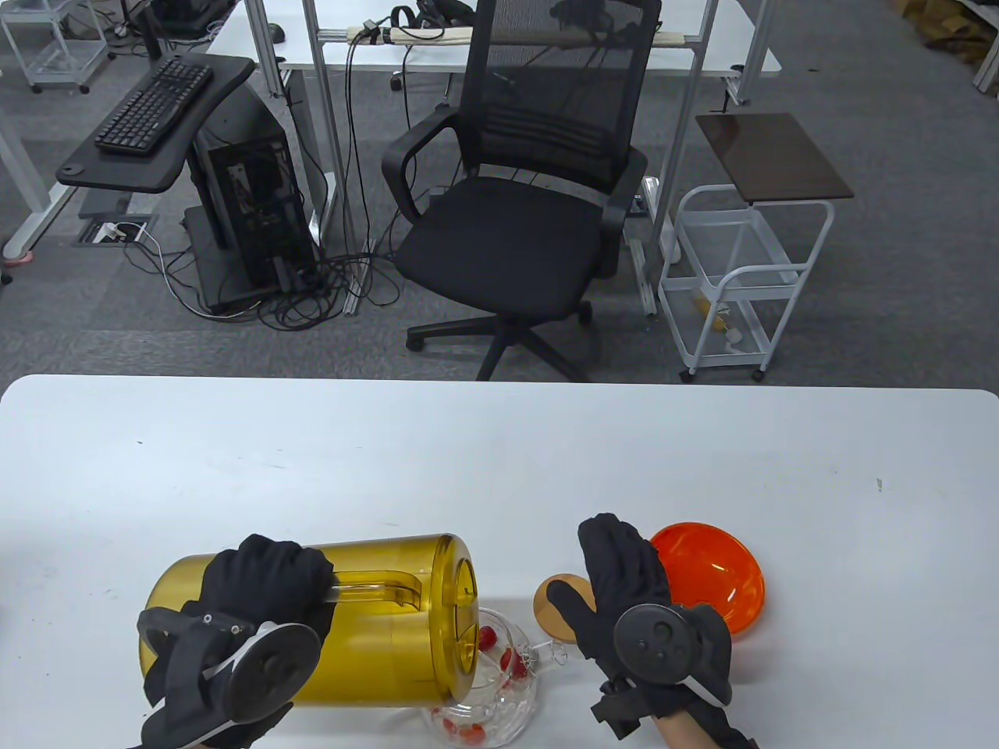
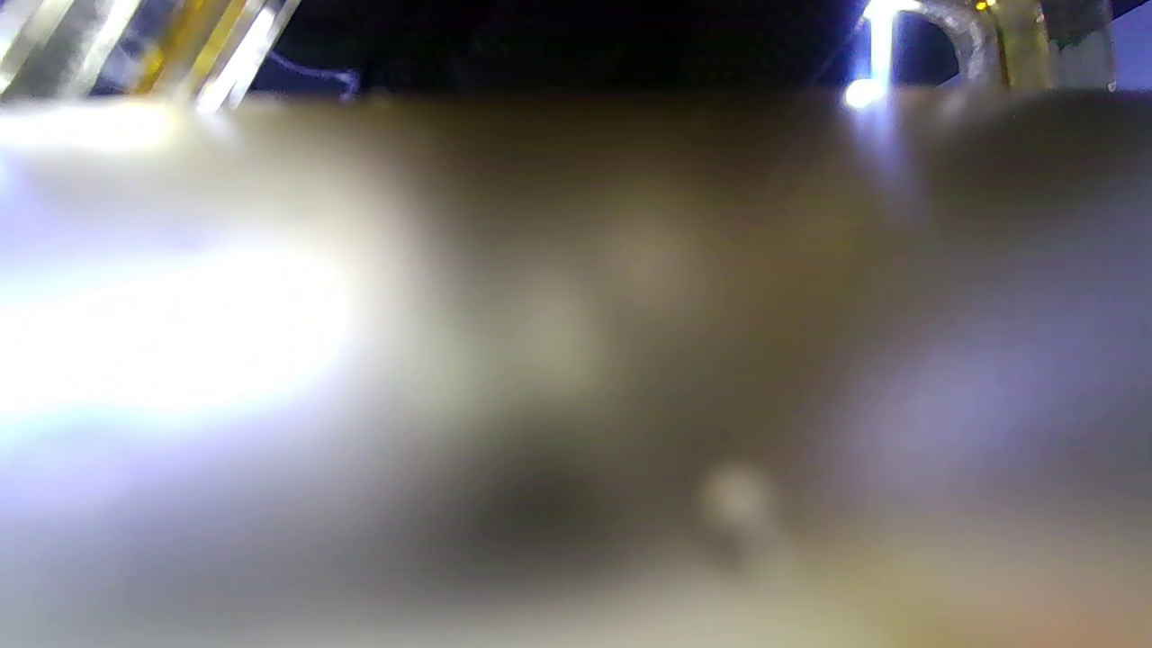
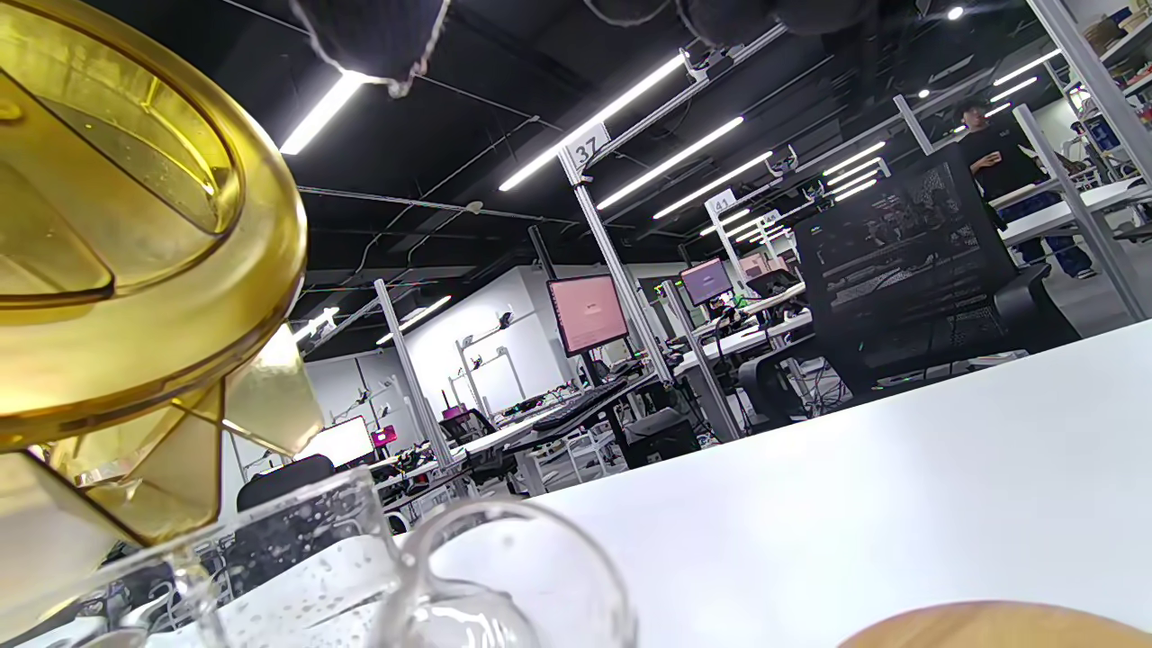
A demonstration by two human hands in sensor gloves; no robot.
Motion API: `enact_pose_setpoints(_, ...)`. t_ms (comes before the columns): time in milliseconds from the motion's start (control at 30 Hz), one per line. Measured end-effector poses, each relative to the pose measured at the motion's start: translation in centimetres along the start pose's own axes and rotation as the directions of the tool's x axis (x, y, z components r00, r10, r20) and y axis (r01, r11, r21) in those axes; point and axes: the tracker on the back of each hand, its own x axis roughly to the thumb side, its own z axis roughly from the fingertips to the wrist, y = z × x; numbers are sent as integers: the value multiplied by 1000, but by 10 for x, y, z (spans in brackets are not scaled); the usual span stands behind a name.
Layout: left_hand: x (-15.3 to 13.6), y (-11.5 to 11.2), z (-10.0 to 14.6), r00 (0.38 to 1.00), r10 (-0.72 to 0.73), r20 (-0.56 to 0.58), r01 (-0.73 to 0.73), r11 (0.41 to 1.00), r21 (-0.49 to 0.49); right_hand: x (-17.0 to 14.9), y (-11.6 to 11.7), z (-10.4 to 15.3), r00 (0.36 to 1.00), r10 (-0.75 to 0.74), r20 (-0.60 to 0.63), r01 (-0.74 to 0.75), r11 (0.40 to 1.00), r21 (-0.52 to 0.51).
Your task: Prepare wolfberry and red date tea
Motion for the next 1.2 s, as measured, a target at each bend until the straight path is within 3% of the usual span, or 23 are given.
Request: enact_pose_setpoints(1200, 3, 3, 0, 1000, -26, 5, 26, 1000, -4, -2, 1, 0, 1000, -6, 3, 6, 1000, 4)
